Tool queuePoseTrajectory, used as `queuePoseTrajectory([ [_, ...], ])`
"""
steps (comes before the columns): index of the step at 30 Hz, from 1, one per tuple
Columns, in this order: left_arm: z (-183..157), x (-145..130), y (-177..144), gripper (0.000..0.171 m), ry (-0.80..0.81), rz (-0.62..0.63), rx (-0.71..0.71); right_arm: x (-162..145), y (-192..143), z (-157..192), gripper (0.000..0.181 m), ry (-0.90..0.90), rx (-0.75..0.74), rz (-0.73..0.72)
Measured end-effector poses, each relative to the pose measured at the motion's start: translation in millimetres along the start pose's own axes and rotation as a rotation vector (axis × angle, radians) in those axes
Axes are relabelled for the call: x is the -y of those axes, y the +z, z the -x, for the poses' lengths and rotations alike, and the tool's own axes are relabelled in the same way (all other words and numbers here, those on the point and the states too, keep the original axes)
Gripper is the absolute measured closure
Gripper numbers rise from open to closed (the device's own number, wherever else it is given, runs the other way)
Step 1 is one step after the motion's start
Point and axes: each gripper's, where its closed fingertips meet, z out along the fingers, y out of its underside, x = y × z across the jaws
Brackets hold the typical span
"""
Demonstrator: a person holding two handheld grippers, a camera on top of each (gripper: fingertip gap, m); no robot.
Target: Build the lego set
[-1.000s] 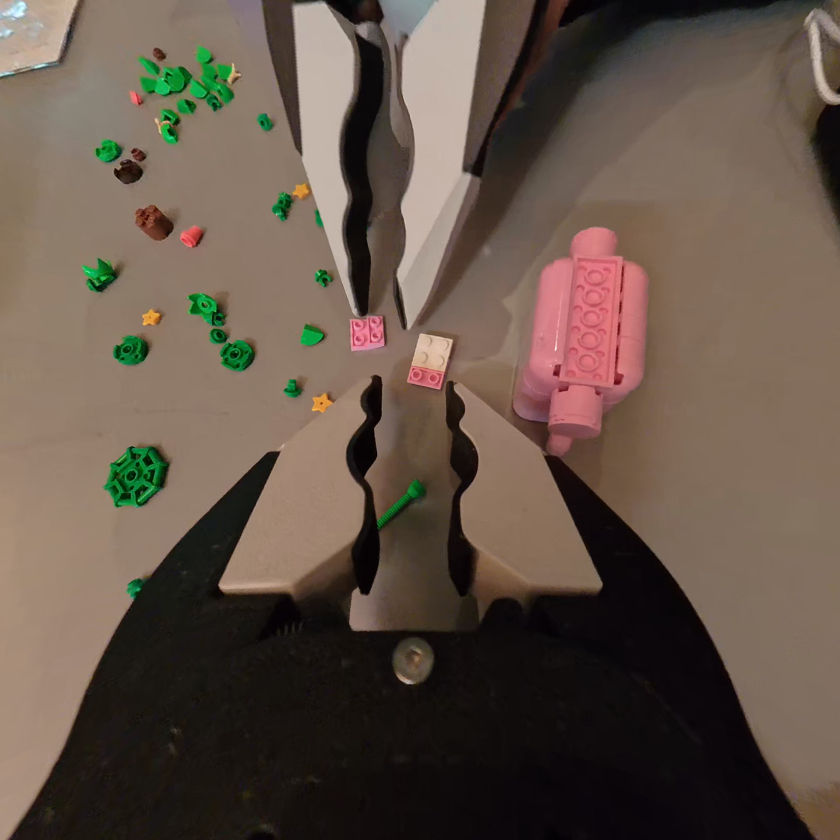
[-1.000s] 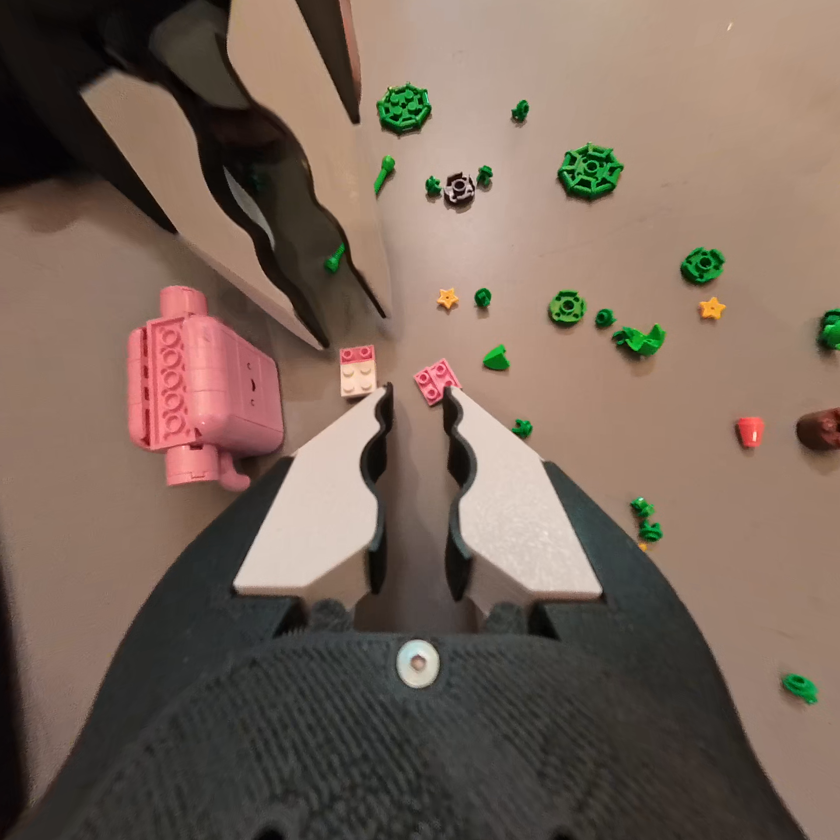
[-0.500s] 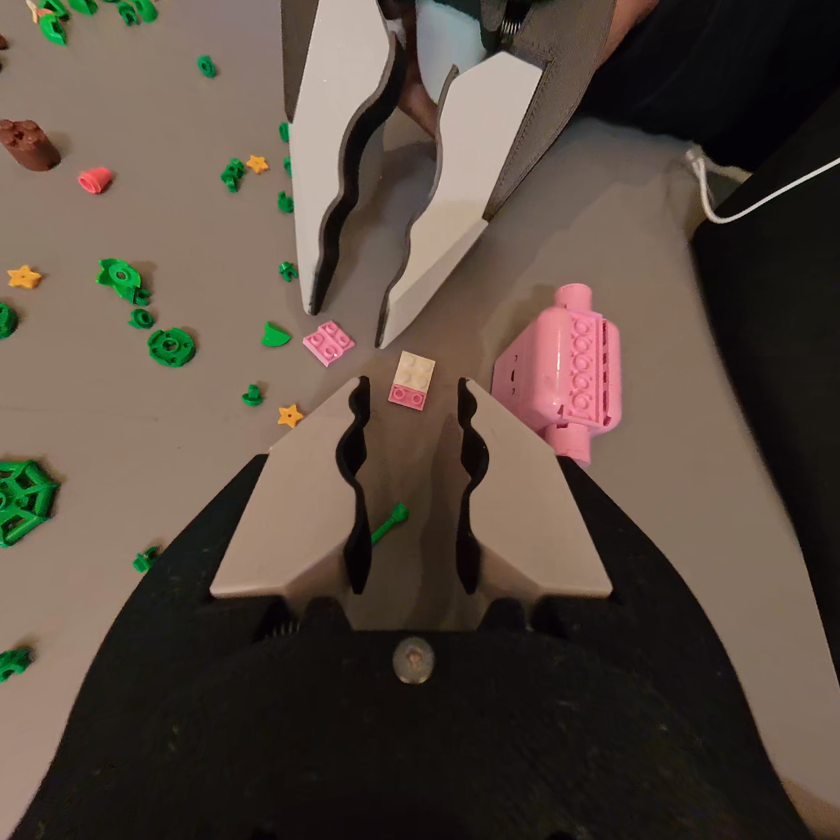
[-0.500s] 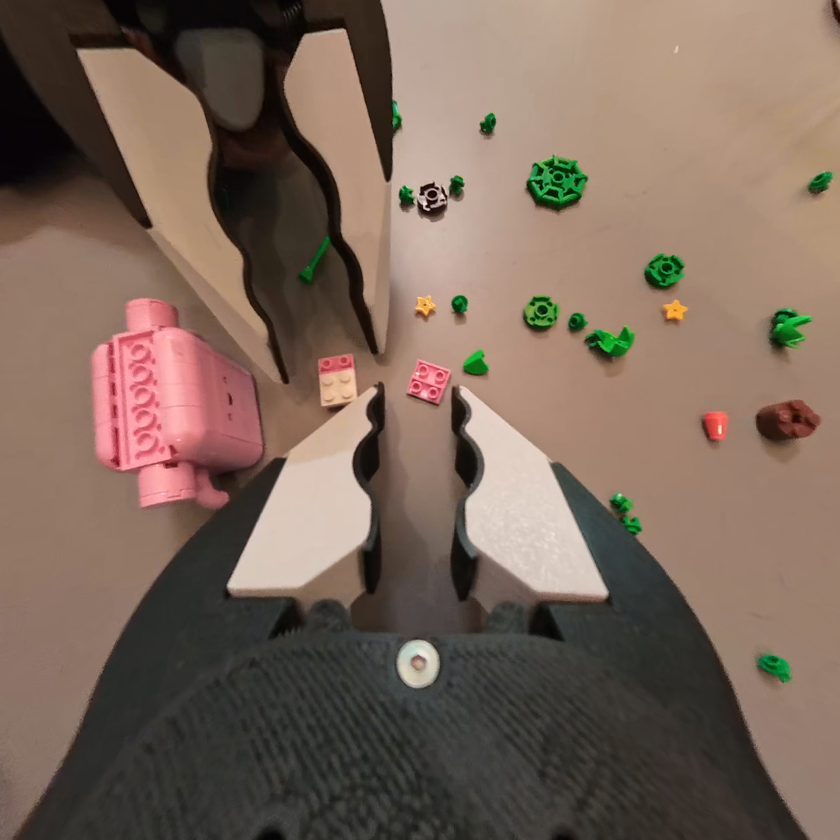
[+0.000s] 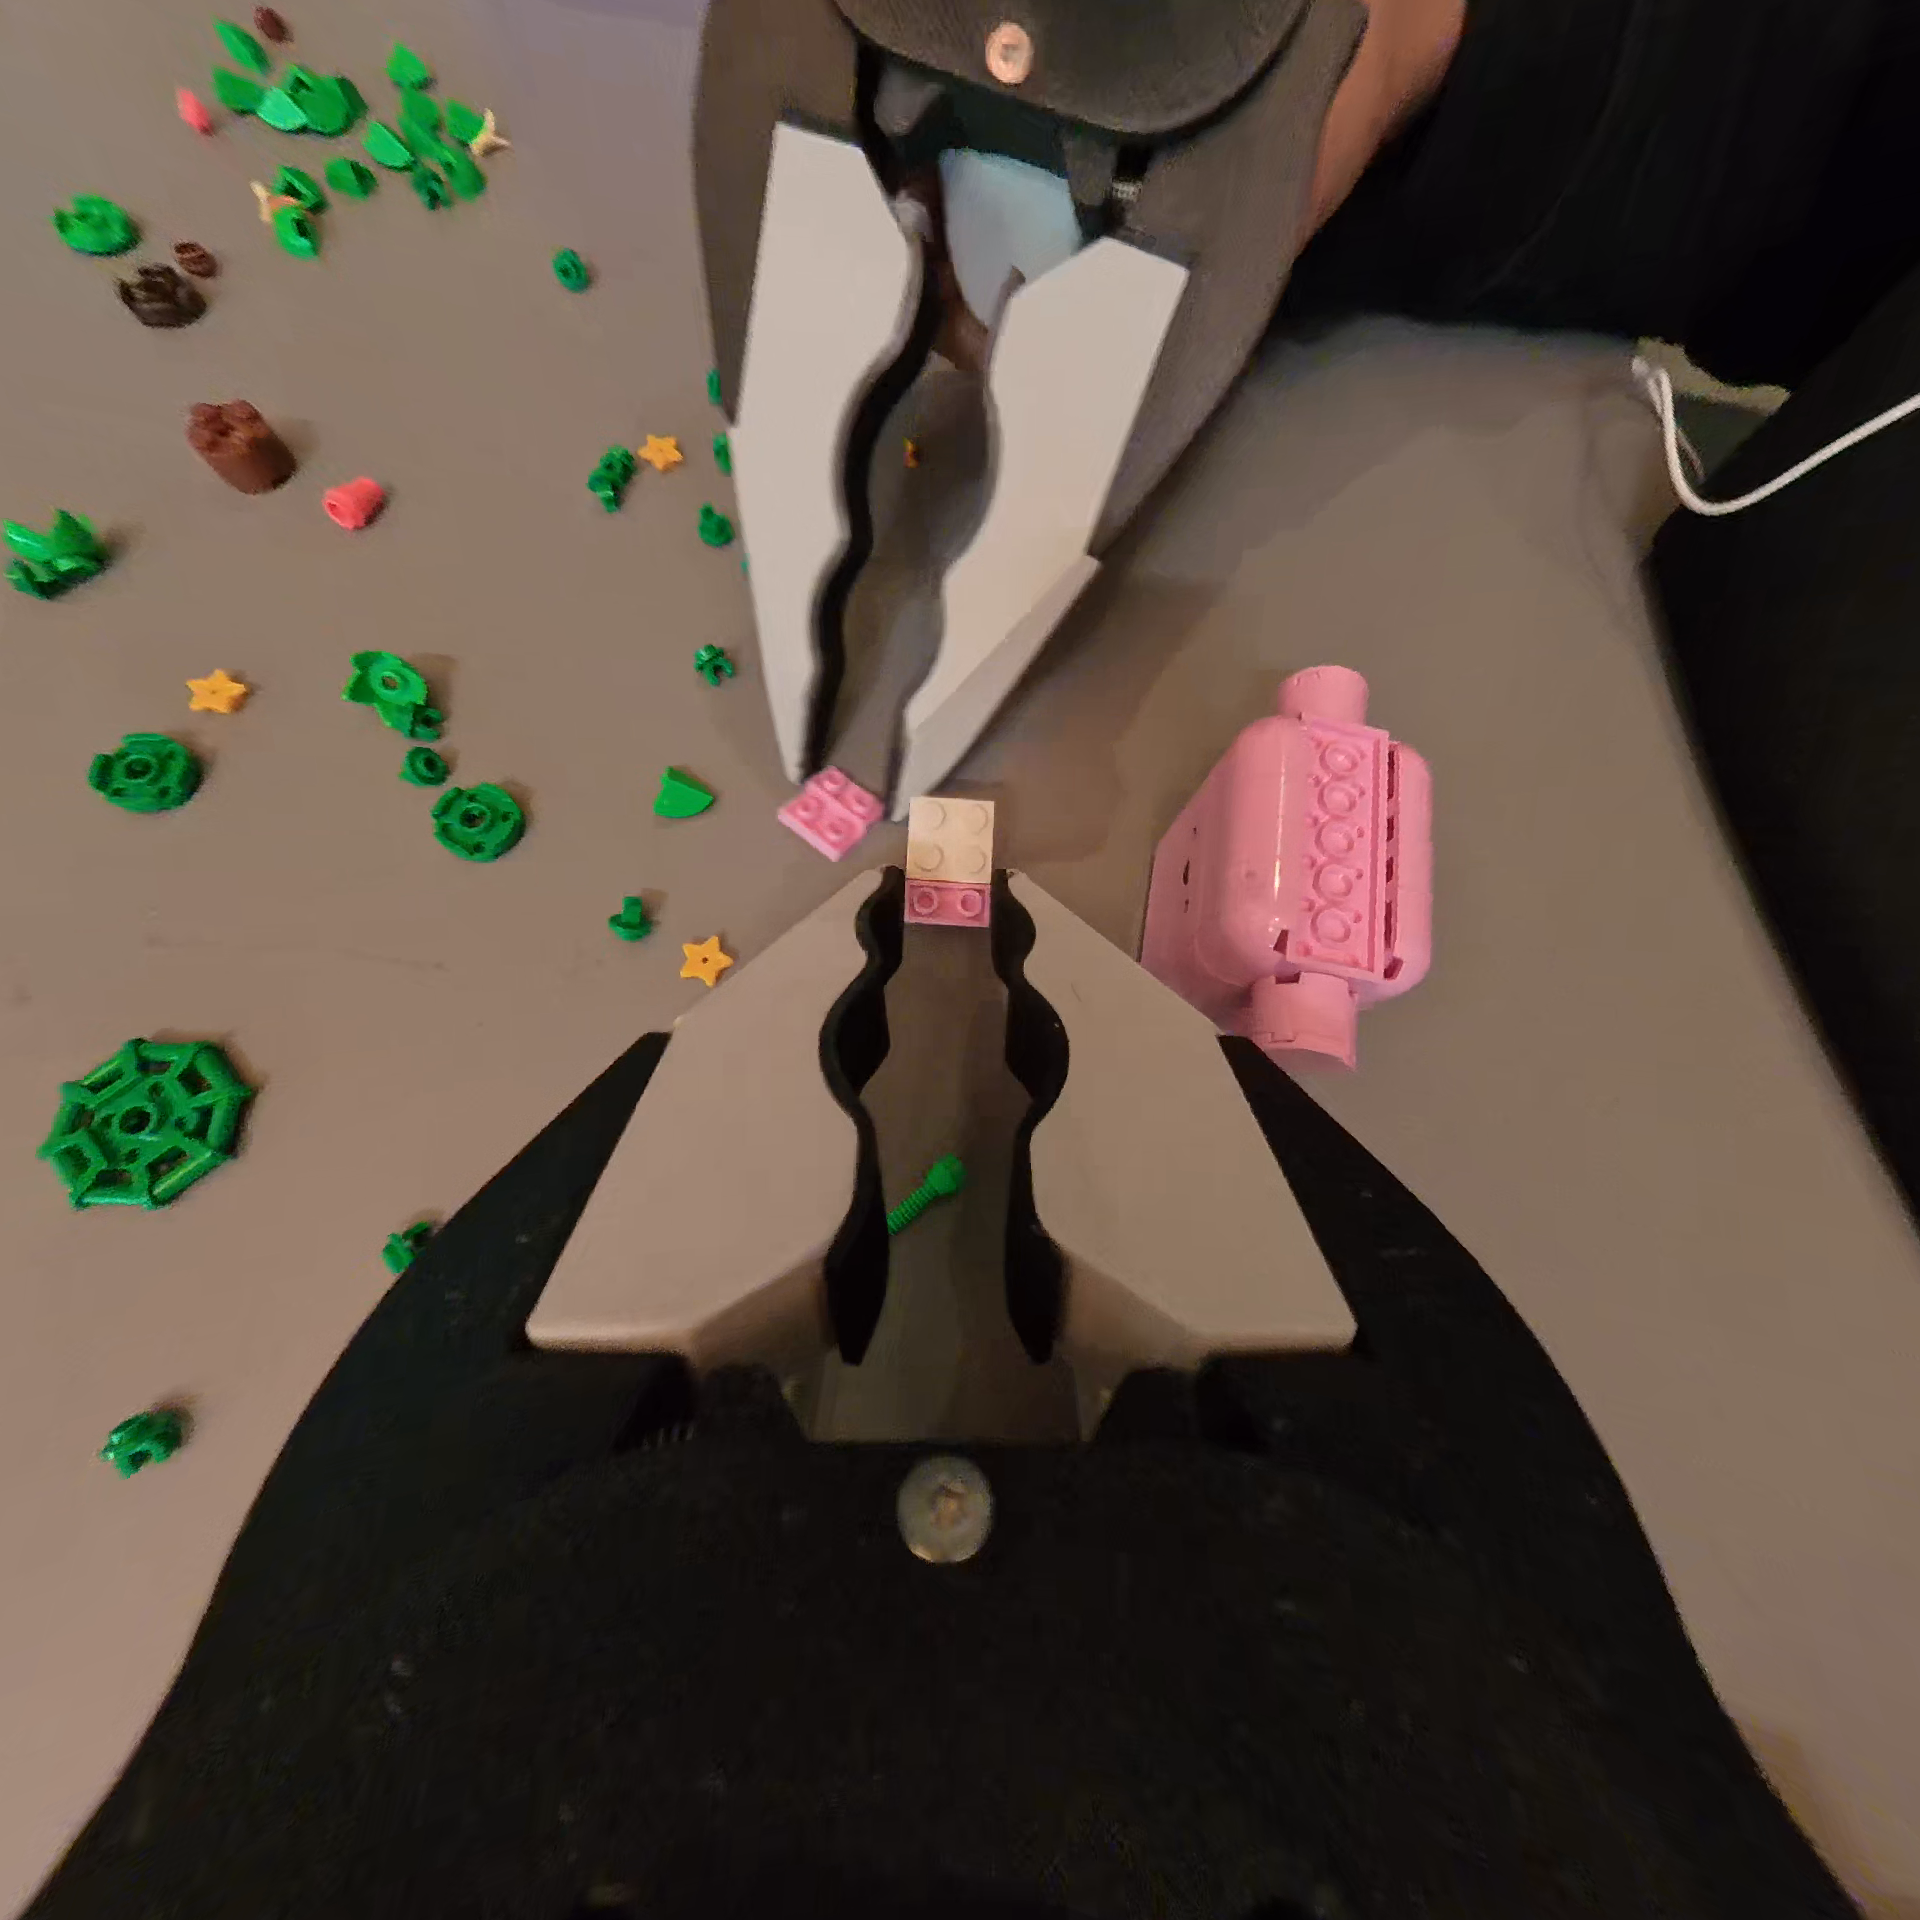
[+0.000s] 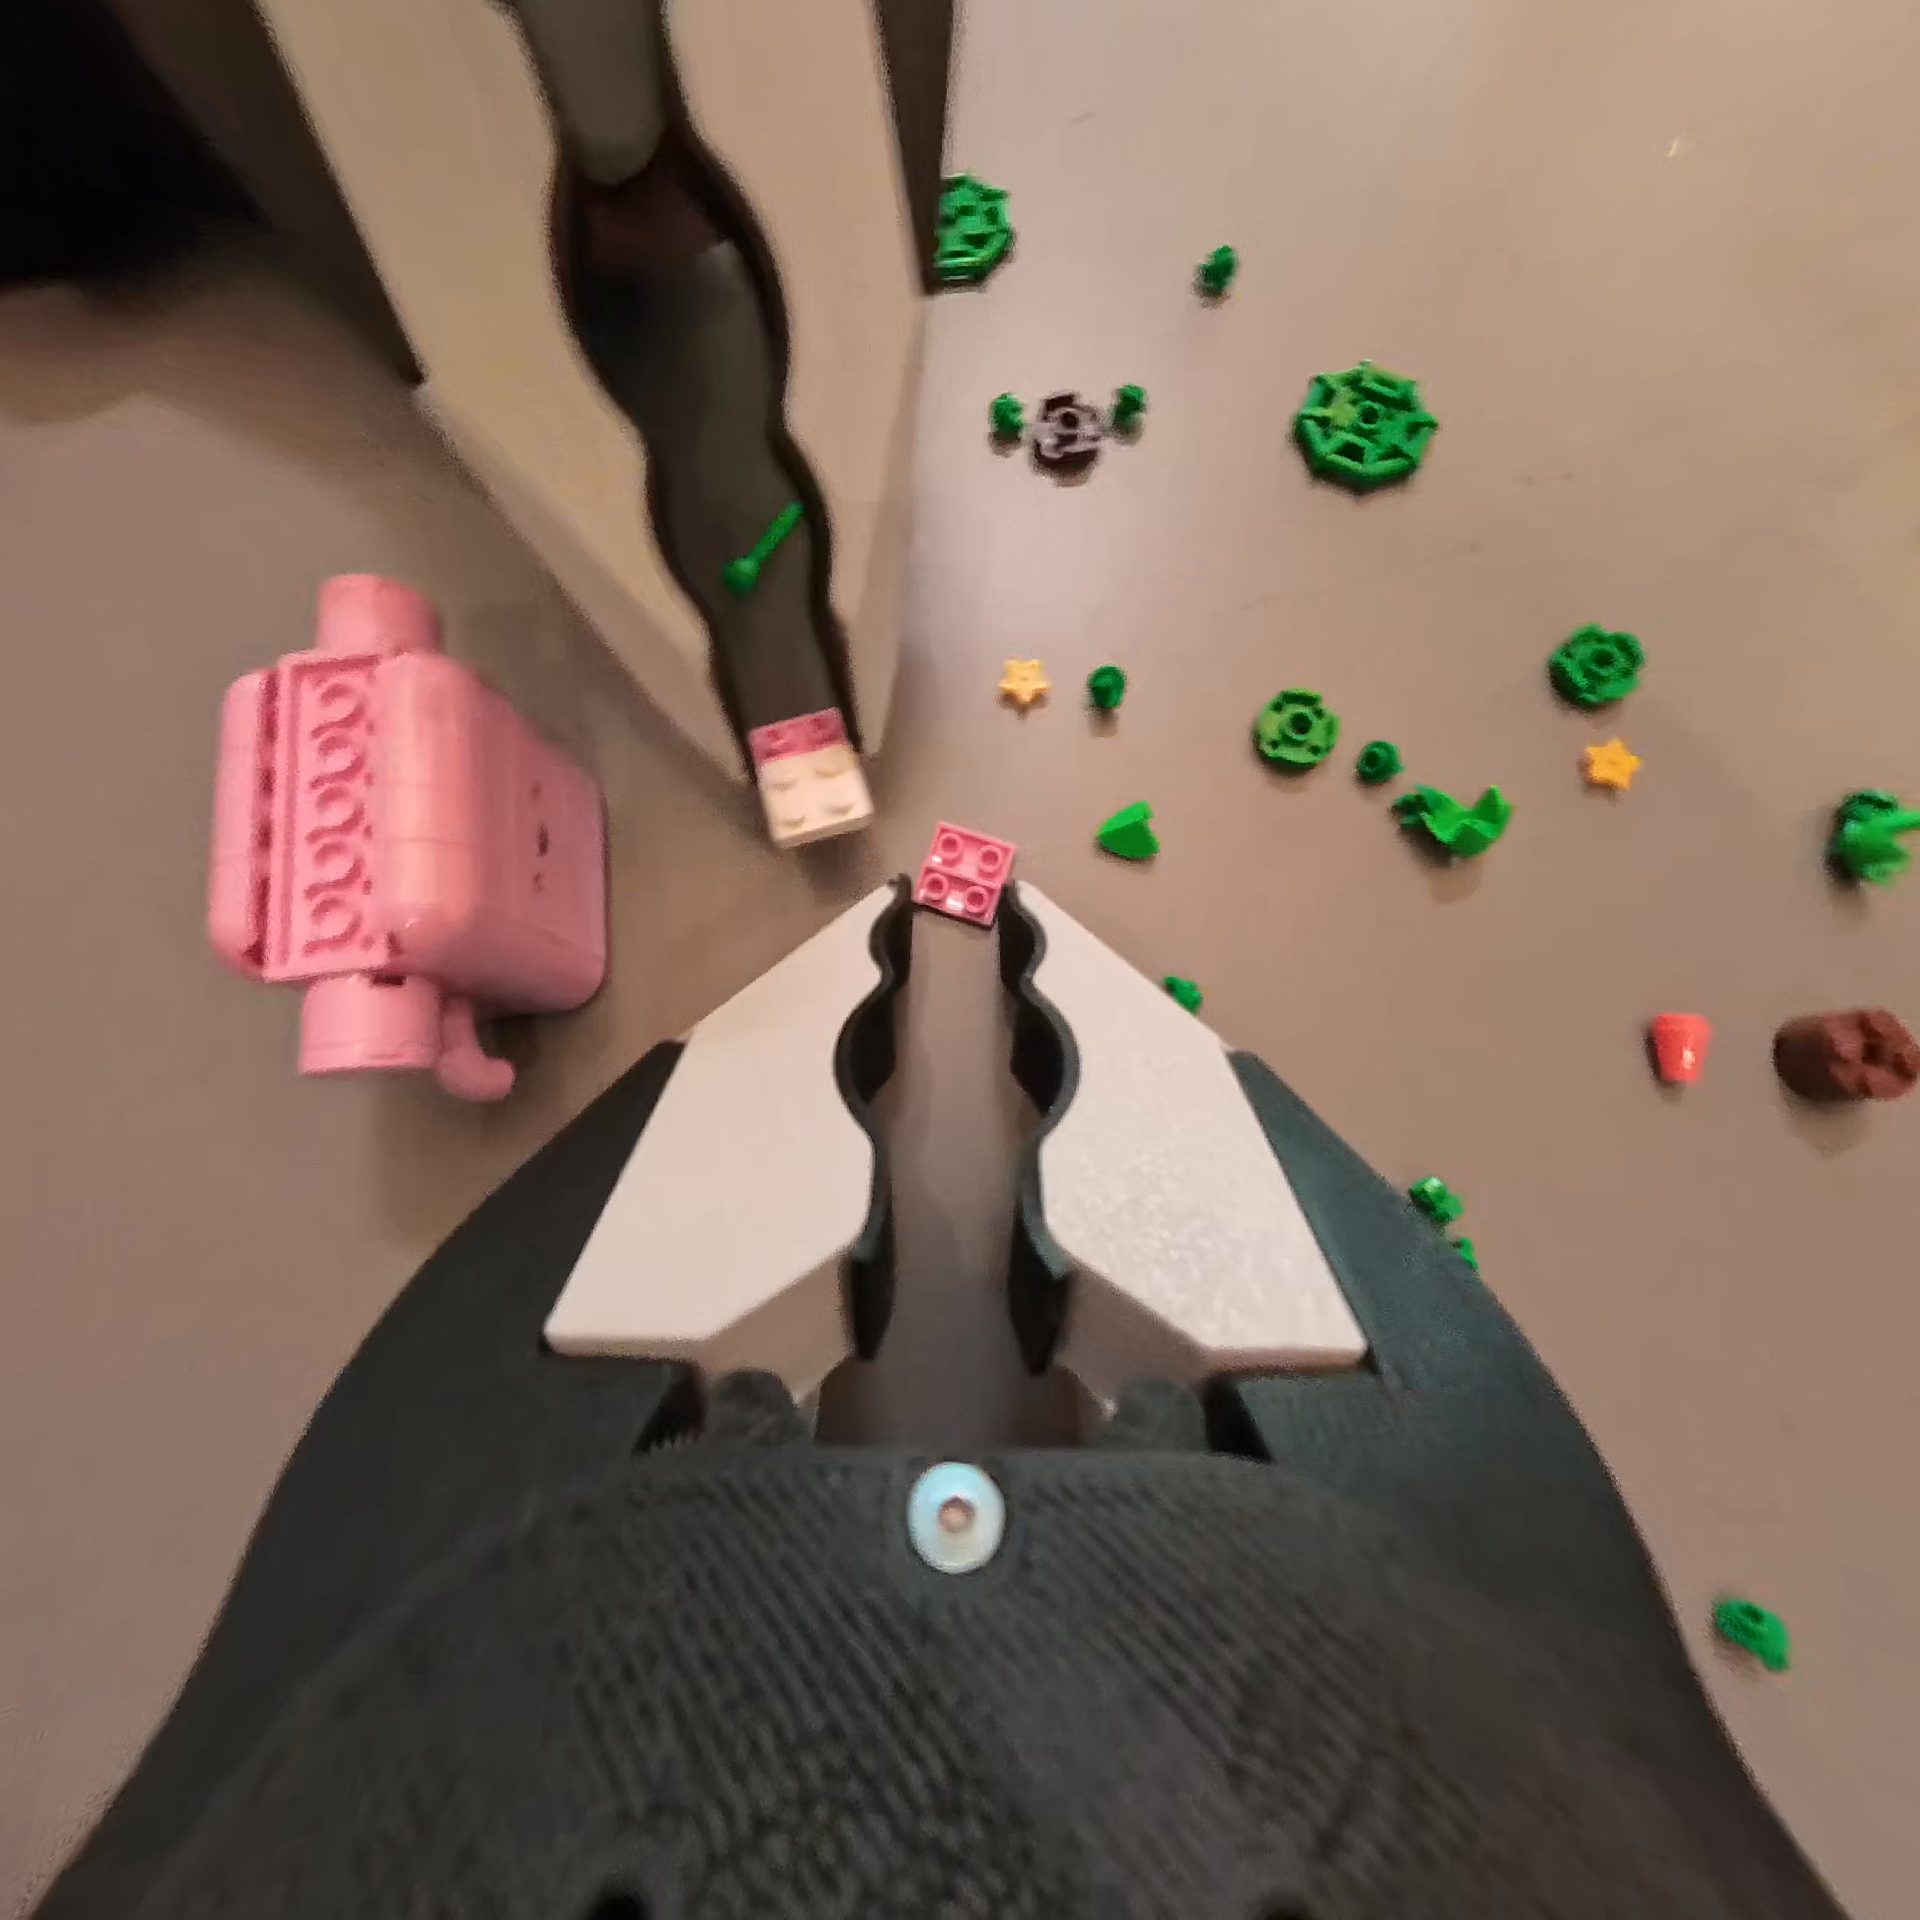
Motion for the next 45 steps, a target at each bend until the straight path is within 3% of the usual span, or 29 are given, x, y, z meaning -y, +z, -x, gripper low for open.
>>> queuePoseTrajectory([
  [3,1.0,-5.5,-1.0,0.159,-0.012,0.025,0.003,-0.7,-0.9,21.6,0.166,-0.141,0.084,0.01],
  [9,-11.1,-15.3,5.1,0.159,0.032,0.096,-0.029,1.1,-0.3,35.8,0.166,-0.289,0.088,0.005],
  [23,-12.4,-15.3,6.4,0.15,0.035,0.1,-0.03,1.2,-0.1,34.8,0.163,-0.279,0.086,0.003],
  [34,-15.0,-10.1,7.2,0.169,0.059,0.075,-0.029,1.9,1.2,37.6,0.166,-0.262,0.101,0.001],
  [37,-15.3,-10.0,7.1,0.166,0.055,0.073,-0.036,2.3,1.6,38.1,0.167,-0.262,0.101,-0.001],
  [41,-16.5,-12.0,8.4,0.15,0.062,0.088,-0.041,2.2,1.7,38.1,0.166,-0.26,0.102,0.0],
  [45,-16.8,-11.2,7.5,0.15,0.065,0.08,-0.039,2.2,1.6,38.1,0.166,-0.261,0.1,0.001],
])
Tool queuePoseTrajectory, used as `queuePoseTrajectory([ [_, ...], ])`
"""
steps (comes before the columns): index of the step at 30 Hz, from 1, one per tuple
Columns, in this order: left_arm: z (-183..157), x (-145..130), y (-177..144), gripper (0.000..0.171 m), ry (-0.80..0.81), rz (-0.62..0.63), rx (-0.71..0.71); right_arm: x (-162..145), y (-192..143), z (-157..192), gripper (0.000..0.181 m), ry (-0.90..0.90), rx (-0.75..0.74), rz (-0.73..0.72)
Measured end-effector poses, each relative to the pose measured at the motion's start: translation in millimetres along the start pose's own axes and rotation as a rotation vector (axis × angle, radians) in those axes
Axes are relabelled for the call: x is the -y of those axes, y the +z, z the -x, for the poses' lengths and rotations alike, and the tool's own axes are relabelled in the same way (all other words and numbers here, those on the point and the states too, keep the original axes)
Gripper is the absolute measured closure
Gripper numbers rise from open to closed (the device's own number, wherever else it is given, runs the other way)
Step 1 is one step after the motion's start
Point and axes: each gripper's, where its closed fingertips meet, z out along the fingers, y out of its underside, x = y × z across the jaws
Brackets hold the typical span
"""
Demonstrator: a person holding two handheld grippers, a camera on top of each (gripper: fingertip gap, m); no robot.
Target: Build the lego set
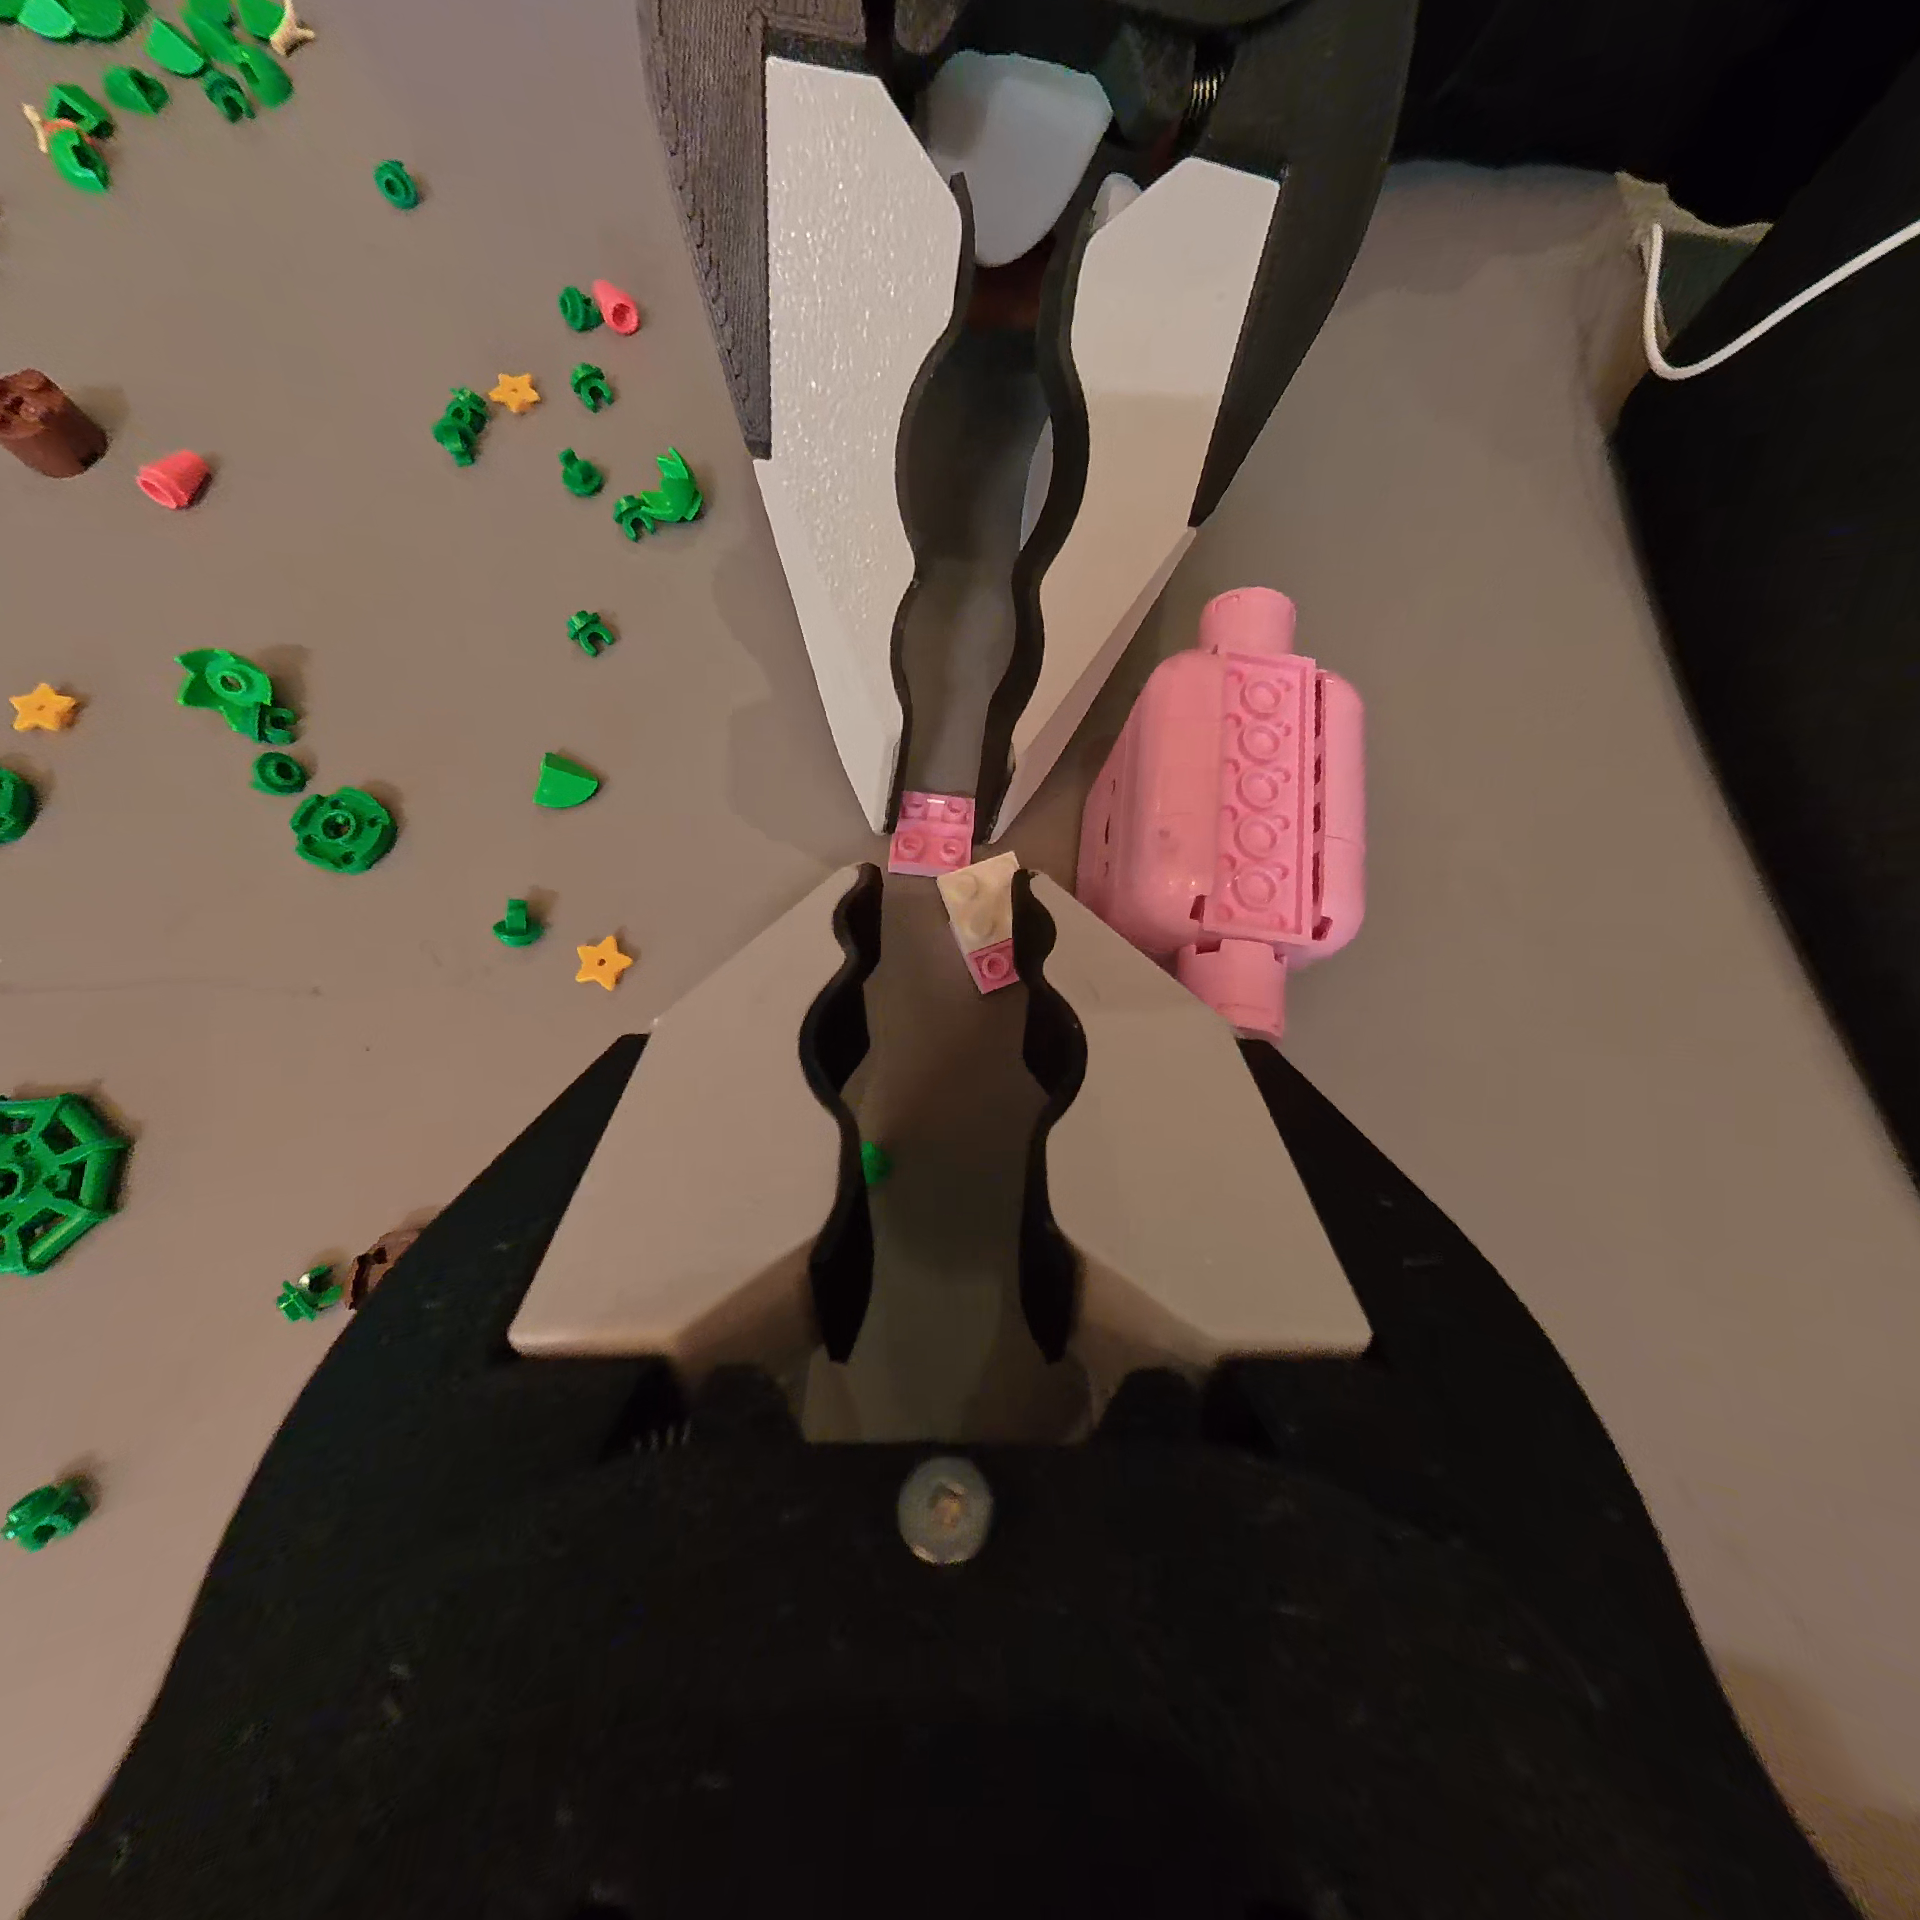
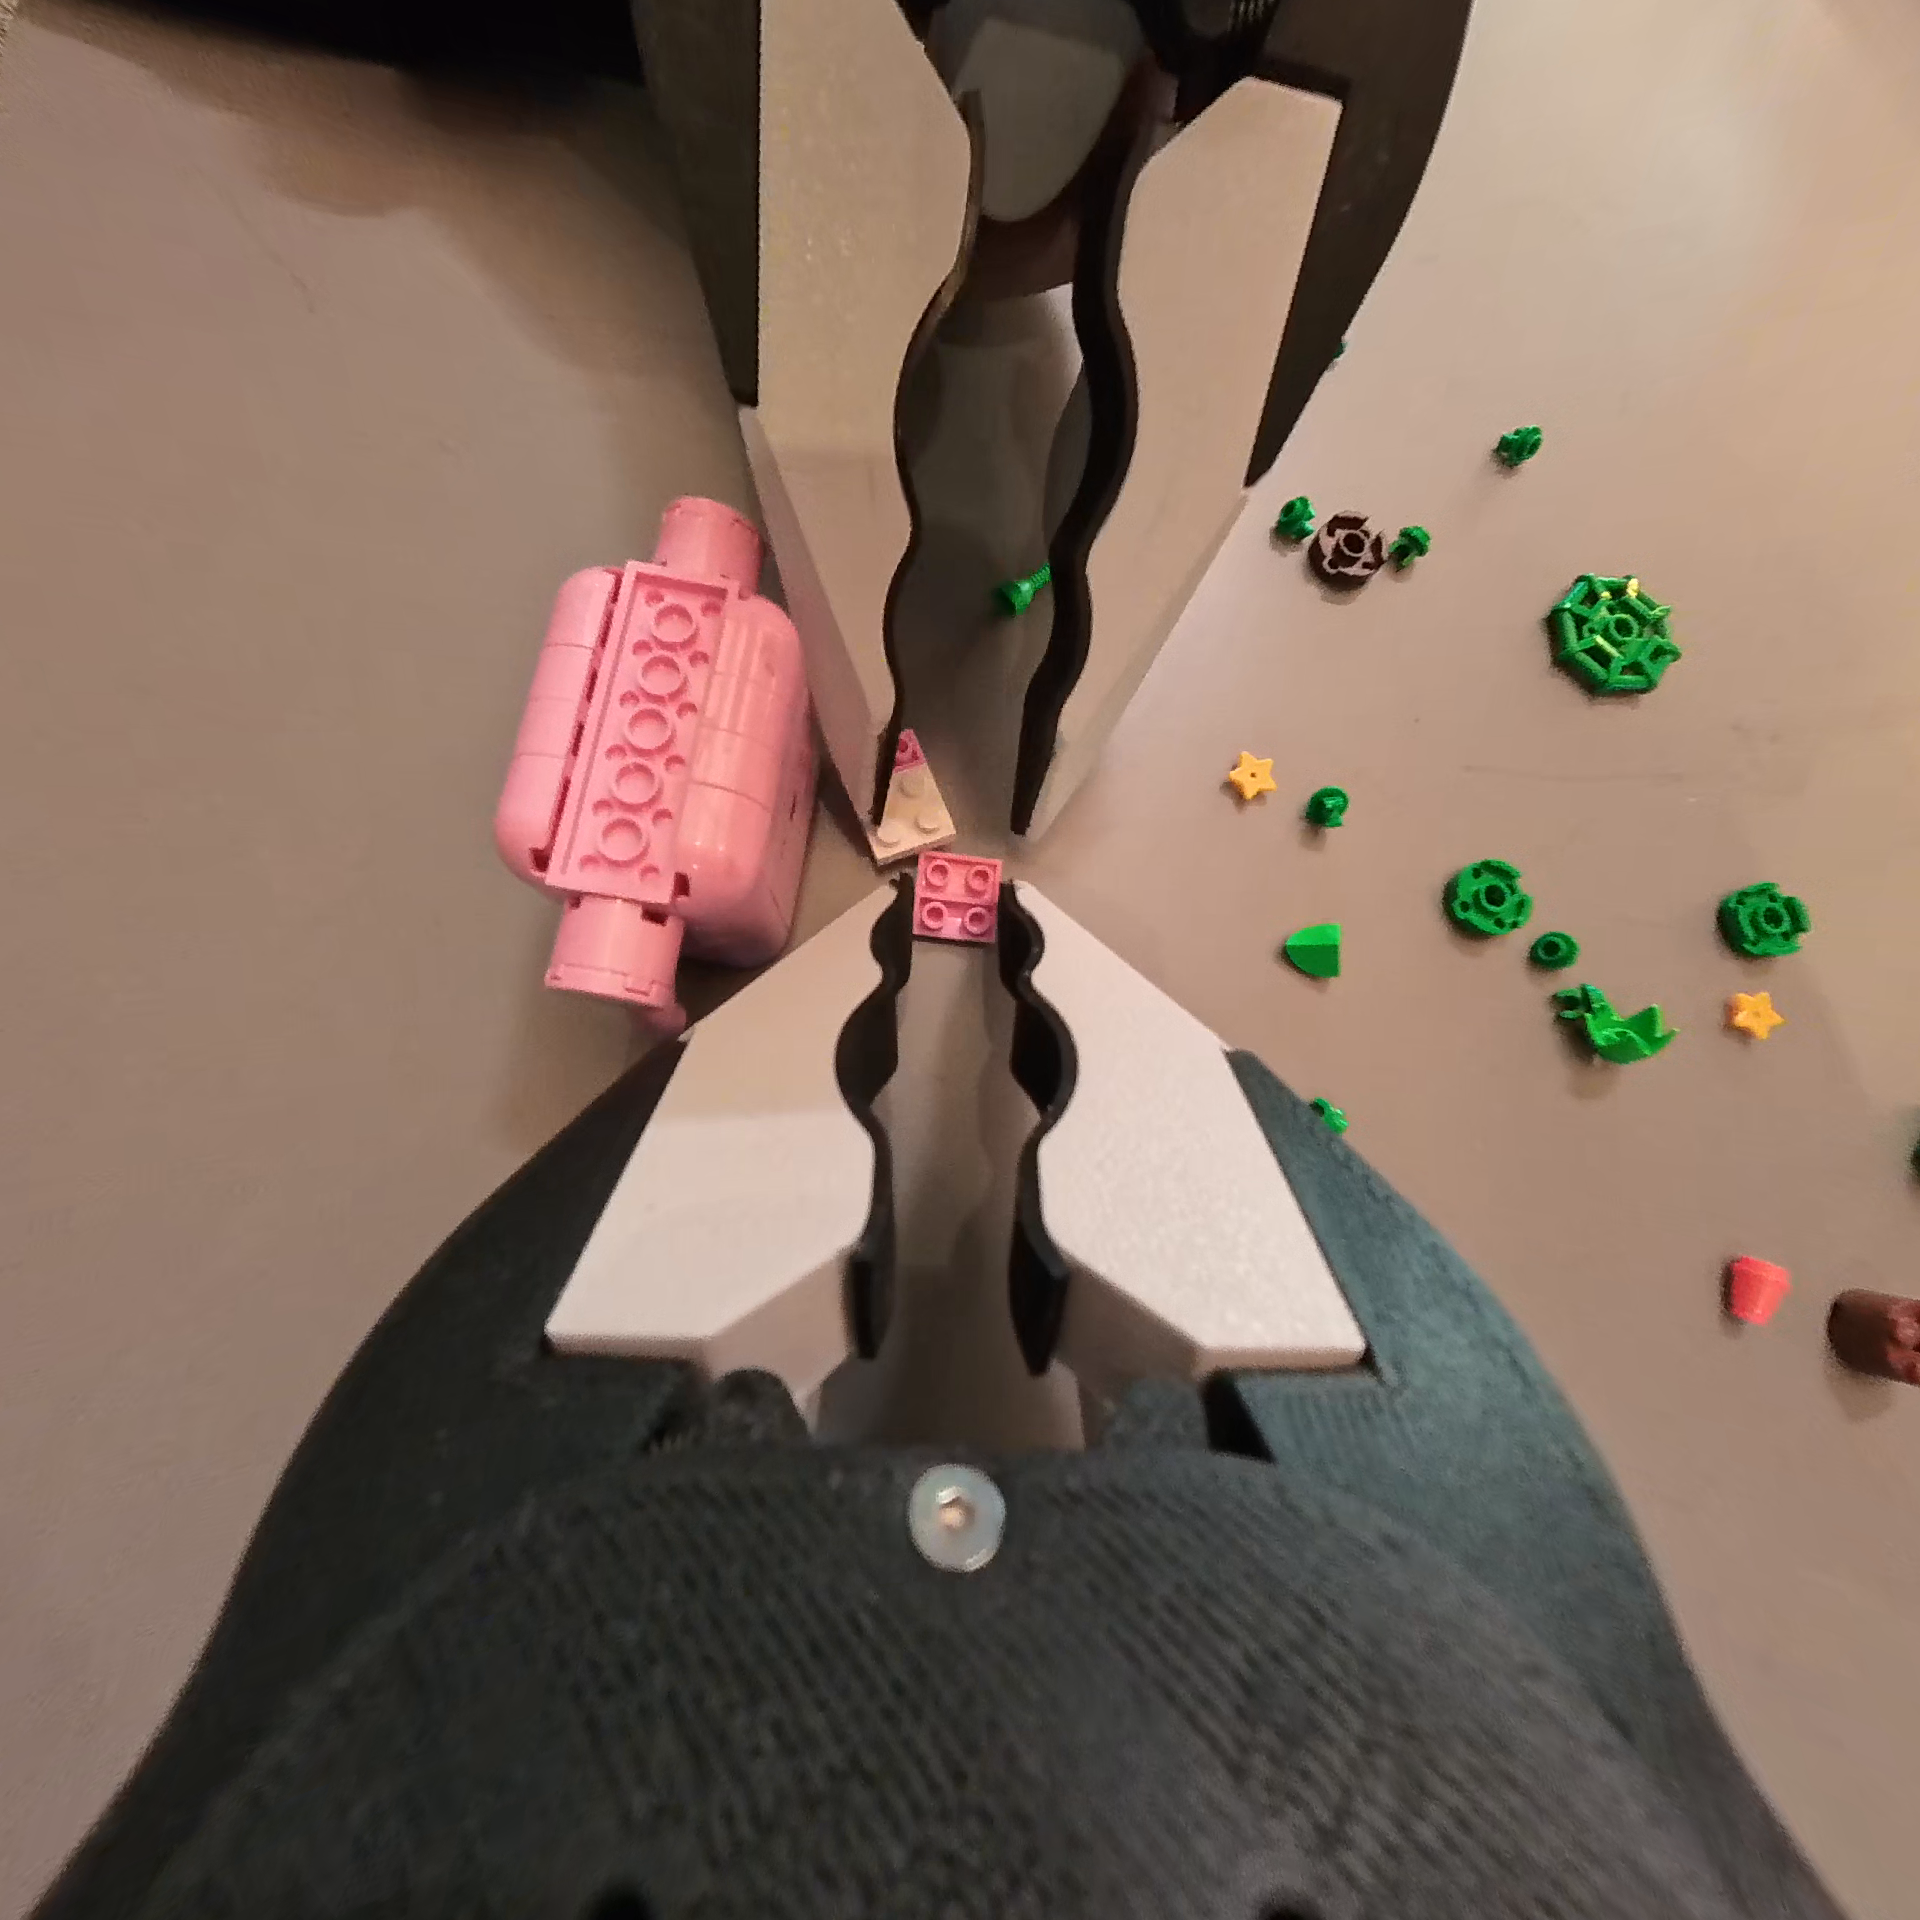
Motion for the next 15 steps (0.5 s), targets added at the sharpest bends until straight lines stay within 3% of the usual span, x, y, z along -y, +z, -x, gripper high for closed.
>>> queuePoseTrajectory([
  [9,-11.7,3.5,-2.6,0.143,-0.073,-0.035,-0.073,-0.4,0.3,-2.8,0.166,0.019,-0.012,0.001],
  [15,-8.5,-2.5,2.9,0.149,-0.093,0.016,-0.041,-0.4,0.4,-2.9,0.167,0.021,-0.009,-0.002],
])
